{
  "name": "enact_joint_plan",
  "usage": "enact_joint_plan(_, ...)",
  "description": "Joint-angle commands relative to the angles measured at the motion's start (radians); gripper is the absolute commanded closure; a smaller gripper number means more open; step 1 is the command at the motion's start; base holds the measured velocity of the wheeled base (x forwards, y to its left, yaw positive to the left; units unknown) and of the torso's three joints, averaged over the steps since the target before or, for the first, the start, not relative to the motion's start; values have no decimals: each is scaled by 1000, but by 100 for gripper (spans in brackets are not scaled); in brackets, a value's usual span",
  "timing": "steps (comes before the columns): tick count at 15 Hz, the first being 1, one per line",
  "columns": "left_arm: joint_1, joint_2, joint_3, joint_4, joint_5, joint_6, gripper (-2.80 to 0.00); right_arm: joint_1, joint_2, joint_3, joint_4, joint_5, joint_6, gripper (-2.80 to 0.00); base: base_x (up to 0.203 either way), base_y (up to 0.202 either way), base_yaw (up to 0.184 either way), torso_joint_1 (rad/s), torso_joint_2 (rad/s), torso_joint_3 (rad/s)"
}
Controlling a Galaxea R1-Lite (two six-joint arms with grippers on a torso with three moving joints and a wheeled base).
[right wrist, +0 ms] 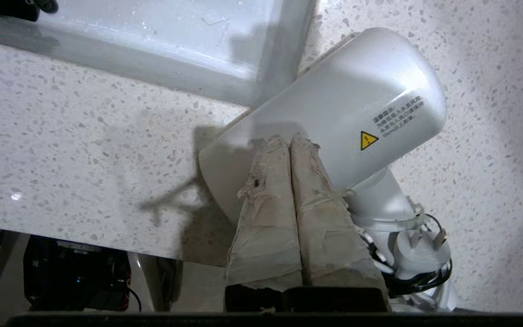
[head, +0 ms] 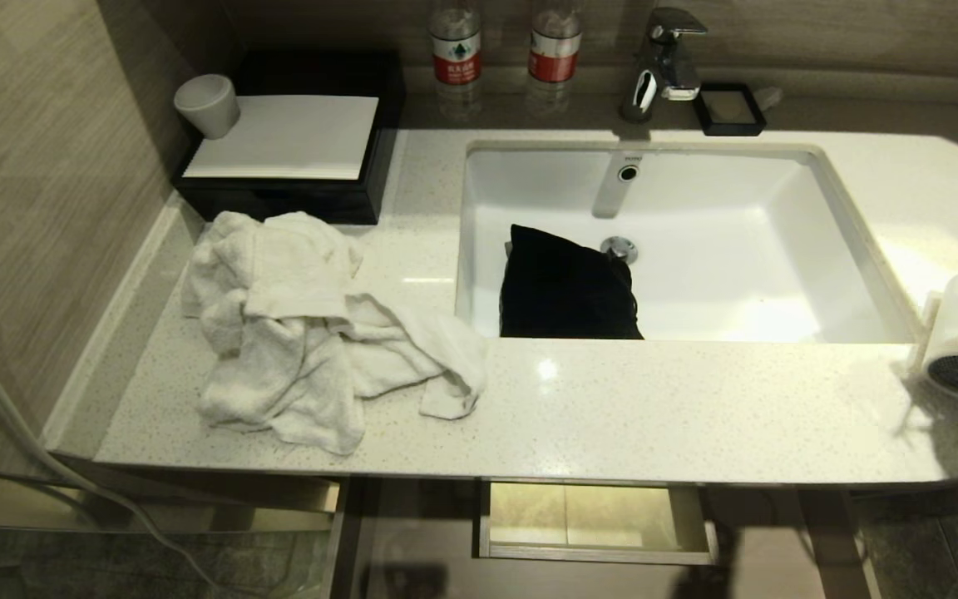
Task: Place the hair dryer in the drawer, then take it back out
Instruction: Pick up the hairdryer
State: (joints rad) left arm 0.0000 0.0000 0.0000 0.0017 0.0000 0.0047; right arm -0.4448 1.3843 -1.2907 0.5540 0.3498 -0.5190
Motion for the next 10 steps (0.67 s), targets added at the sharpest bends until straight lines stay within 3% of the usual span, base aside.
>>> enact_joint_plan(1,0,0,2,0,0,0,0,-62,66,-33,51,74,-50,0,0,0,0,0,0,0)
enact_joint_plan(3,0,0,2,0,0,0,0,-78,92,-71,65,123,-73,0,0,0,0,0,0,0)
enact_joint_plan(4,0,0,2,0,0,0,0,-89,109,-99,77,130,-108,-274,0,0,0,0,0,0)
enact_joint_plan(10,0,0,2,0,0,0,0,-106,93,-140,113,139,-157,-280,0,0,0,0,0,0)
